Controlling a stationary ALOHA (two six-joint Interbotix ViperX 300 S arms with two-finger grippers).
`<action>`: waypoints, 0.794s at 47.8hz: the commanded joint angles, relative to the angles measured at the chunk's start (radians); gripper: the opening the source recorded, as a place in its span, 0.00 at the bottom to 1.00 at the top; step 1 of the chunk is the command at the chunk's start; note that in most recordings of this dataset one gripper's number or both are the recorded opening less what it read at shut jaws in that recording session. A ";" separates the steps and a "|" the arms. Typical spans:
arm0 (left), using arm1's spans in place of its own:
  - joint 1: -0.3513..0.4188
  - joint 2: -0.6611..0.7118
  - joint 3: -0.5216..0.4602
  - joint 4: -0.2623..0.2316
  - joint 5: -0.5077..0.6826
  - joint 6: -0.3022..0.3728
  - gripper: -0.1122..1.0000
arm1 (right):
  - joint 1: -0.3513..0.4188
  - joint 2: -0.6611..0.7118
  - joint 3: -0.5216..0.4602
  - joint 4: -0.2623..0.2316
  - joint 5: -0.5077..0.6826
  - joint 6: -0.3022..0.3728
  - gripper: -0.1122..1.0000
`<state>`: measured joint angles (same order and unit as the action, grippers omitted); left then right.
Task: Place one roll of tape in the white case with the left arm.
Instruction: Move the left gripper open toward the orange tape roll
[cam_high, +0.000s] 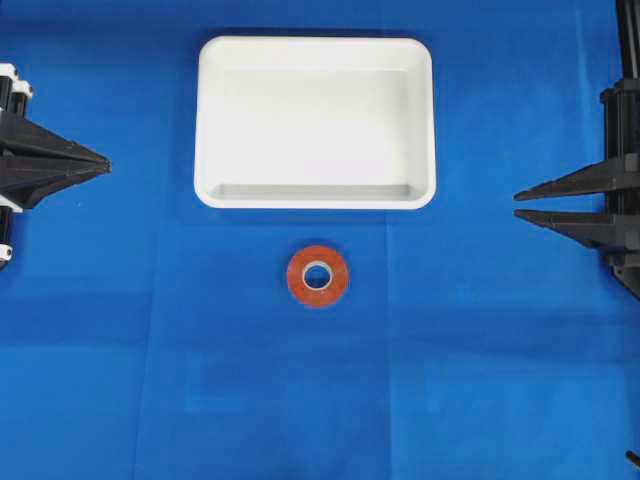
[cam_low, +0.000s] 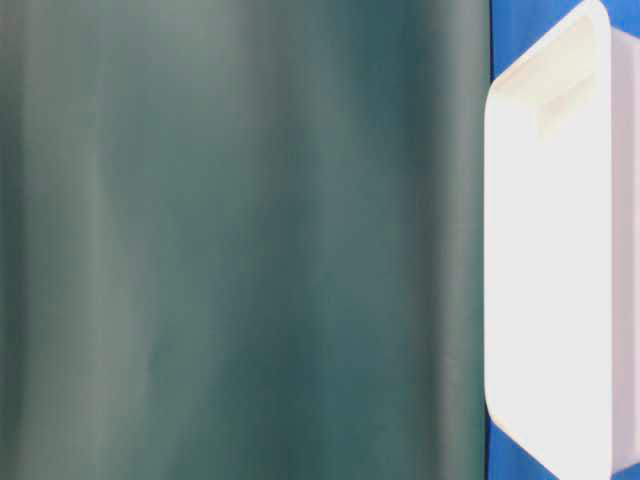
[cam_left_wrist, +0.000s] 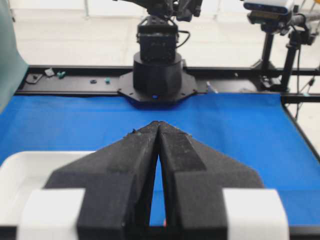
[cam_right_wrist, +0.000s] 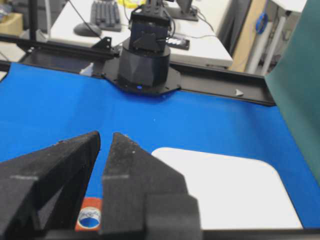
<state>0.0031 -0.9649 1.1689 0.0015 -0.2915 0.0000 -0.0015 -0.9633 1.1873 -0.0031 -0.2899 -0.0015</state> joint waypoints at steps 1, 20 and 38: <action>-0.021 0.011 -0.012 0.025 0.002 -0.011 0.10 | -0.003 0.008 -0.037 -0.002 -0.006 -0.011 0.10; -0.120 0.186 -0.051 0.026 -0.084 -0.035 0.10 | -0.005 0.041 -0.046 -0.003 -0.009 -0.006 0.00; -0.178 0.506 -0.196 0.028 -0.169 -0.035 0.41 | -0.006 0.060 -0.043 -0.003 -0.011 -0.005 0.01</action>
<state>-0.1611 -0.5093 1.0308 0.0245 -0.4541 -0.0368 -0.0046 -0.9112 1.1658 -0.0046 -0.2899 -0.0077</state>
